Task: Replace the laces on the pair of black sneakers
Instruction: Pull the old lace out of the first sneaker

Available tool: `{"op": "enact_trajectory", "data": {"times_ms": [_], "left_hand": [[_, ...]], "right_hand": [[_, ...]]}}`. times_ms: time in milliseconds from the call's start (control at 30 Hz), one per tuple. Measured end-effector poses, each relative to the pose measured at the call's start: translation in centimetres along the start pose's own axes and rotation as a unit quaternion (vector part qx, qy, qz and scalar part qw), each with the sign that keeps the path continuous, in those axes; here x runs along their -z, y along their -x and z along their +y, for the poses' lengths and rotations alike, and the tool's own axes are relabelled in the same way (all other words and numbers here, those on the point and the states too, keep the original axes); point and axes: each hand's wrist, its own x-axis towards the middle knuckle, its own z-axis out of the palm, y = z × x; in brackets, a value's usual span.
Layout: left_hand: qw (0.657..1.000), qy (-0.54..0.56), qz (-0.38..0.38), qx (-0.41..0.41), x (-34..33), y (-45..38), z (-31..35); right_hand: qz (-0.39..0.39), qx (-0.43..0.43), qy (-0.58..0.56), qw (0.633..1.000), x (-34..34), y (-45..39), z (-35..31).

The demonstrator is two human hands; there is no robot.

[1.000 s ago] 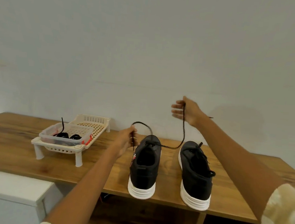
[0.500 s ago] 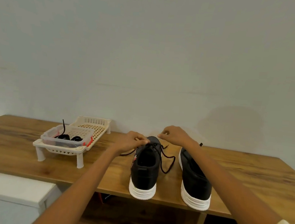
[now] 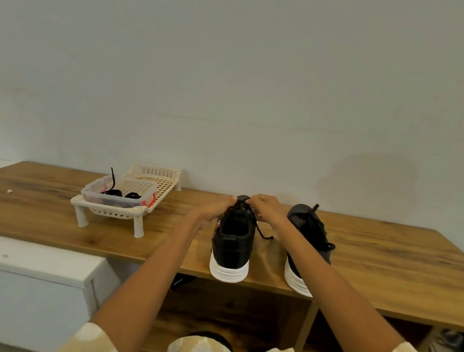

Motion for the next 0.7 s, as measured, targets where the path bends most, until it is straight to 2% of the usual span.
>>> {"op": "enact_trajectory", "data": {"times_ms": [67,133,200,267,400,467,500,567,633,667,700], "left_hand": [[0.992,0.122,0.019,0.037,0.1,-0.3,0.0],[0.959,0.271,0.047,0.063,0.7,-0.9,0.0],[0.899,0.422,0.096,0.060,1.6,-1.4,-0.1],[0.836,0.525,0.156,0.023,3.2,-1.7,0.0],[0.723,0.648,0.229,-0.071,7.0,-2.1,0.5],[0.686,0.675,0.251,-0.108,8.5,-2.2,0.5],[0.685,0.670,0.265,-0.110,8.8,-2.2,0.5],[0.729,0.603,0.315,-0.075,9.0,-2.2,0.5],[0.791,0.473,0.384,-0.049,8.4,-2.2,0.2],[0.817,0.392,0.420,-0.060,7.9,-2.1,-0.1],[0.845,0.298,0.438,-0.073,7.5,-2.0,-0.3]], "right_hand": [[0.019,-0.091,-0.229,0.969,-0.1,0.2,-0.2],[0.036,-0.118,-0.351,0.928,0.6,-0.1,-1.0],[0.055,-0.090,-0.421,0.901,2.0,-1.0,-2.5],[0.083,-0.046,-0.469,0.878,4.1,-1.8,-4.1],[0.111,0.029,-0.550,0.827,8.7,-2.5,-6.4],[0.116,0.043,-0.557,0.821,10.0,-2.6,-7.0],[0.122,0.030,-0.529,0.840,10.0,-2.7,-7.1],[0.109,-0.016,-0.401,0.910,9.4,-3.0,-6.8],[0.074,-0.046,-0.194,0.977,7.9,-3.0,-6.1],[0.058,-0.044,-0.071,0.995,6.9,-3.0,-5.5],[0.045,-0.031,0.056,0.997,6.1,-2.9,-4.9]]}}
